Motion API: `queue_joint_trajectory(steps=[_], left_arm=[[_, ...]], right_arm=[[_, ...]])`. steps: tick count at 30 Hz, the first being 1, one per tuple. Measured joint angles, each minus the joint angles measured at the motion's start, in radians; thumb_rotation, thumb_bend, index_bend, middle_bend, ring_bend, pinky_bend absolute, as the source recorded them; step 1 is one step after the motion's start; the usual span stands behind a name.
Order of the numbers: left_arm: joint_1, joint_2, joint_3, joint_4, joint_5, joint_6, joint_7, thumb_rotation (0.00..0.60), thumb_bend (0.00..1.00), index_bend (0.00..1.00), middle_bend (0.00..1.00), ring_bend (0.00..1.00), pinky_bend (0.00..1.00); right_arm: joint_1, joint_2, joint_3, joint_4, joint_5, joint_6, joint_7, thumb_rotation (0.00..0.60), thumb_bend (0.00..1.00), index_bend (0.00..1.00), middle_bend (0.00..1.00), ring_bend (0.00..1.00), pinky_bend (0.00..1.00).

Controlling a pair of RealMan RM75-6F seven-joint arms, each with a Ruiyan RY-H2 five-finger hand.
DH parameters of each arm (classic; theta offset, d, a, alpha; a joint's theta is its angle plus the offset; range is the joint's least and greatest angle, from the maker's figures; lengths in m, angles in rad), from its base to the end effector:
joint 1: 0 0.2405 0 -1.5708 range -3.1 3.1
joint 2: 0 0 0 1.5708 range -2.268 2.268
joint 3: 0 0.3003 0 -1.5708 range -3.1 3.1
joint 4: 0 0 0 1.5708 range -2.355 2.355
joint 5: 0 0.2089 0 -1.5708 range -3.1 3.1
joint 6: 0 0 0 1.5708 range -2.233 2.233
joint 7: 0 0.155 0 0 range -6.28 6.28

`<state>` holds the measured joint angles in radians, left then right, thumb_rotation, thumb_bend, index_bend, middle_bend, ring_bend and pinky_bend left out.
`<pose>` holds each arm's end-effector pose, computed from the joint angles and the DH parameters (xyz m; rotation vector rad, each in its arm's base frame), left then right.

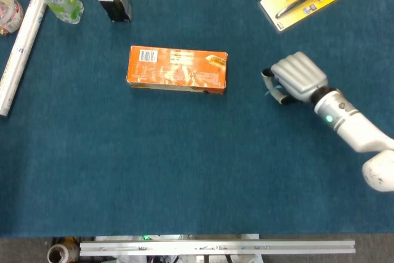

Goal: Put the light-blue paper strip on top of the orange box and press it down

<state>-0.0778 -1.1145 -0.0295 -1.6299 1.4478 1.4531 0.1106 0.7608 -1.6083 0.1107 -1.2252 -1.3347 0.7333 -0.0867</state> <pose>-0.3593 0.1879 0.1748 -1.4000 -0.8945 -0.7702 -0.2139 -0.3873 -0.0593 2.0955 -0.9759 0.7739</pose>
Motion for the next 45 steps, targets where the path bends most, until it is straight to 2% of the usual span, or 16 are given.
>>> queue_joint_trajectory(steps=[9,19,33,45], left_arm=[[0.006,0.003,0.008,-0.010,0.014,0.010,0.002,0.600,0.38,0.32,0.33,0.32,0.29],[0.016,0.010,0.013,-0.015,0.022,0.023,-0.001,0.600,0.38,0.32,0.33,0.32,0.29],[0.029,0.016,0.021,-0.011,0.027,0.031,-0.022,0.600,0.38,0.32,0.33,0.32,0.29],[0.035,0.017,0.022,-0.001,0.033,0.036,-0.039,0.600,0.38,0.32,0.33,0.32,0.29]], right_arm=[[0.035,0.035,0.098,-0.116,0.087,-0.053,0.192,0.600,0.37,0.63,1.00,1.00,1.00],[0.092,-0.026,0.195,-0.109,0.256,-0.141,0.340,0.600,0.37,0.63,1.00,1.00,1.00],[0.176,-0.158,0.261,-0.019,0.506,-0.182,0.361,0.600,0.37,0.63,1.00,1.00,1.00],[0.243,-0.198,0.290,0.039,0.672,-0.209,0.347,0.600,0.37,0.58,1.00,1.00,1.00]])
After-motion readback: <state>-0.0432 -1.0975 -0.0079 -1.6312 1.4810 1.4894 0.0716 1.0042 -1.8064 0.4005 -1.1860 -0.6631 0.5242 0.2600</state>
